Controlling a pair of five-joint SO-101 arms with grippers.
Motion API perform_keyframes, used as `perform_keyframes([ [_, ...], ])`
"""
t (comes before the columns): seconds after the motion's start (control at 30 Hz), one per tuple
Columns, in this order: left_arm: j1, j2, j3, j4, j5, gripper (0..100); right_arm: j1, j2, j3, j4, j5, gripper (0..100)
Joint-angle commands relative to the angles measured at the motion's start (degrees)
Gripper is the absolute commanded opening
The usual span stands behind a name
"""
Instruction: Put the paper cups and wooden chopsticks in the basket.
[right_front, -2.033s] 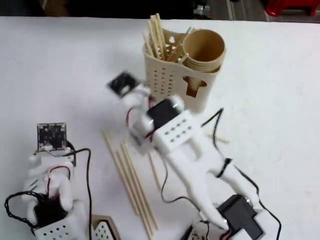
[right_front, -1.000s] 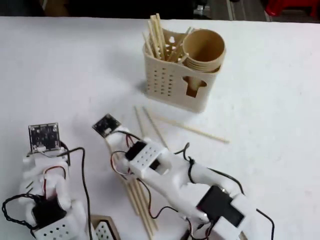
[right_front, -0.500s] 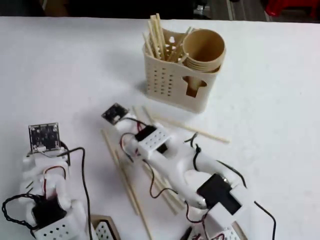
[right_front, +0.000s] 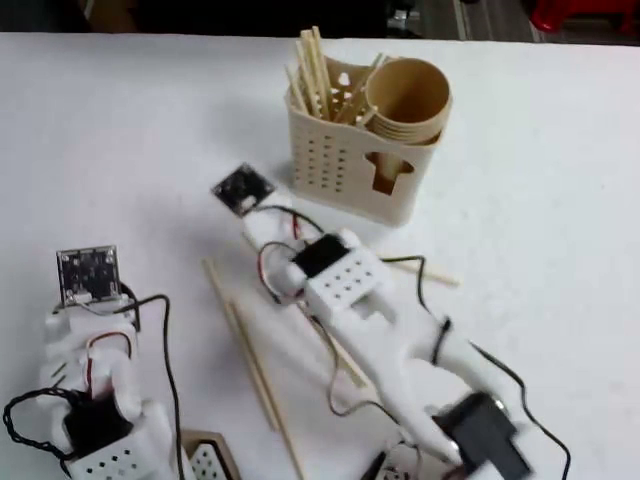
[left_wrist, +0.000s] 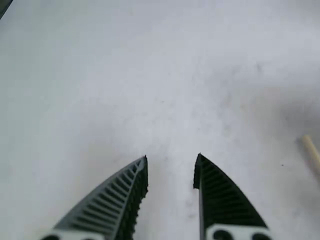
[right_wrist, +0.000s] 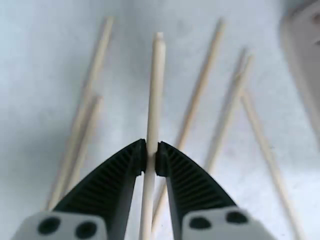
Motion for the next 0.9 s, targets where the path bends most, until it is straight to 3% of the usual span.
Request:
perform_keyframes([
  [0.0, -0.1, -0.6, -0.3, -1.3, 0.3, 16, 0.7, -11.7, -2.5, 0.1, 0.0, 1.7],
  [0.43, -0.1, -0.6, -0.3, -1.3, 0.3, 16, 5.8, -22.5, -22.6, -1.3, -0.1, 1.7],
  [0.87, -0.1, -0.6, -0.3, -1.3, 0.3, 16, 14.4, -22.3, -18.6, -42.1, 0.3, 1.8],
])
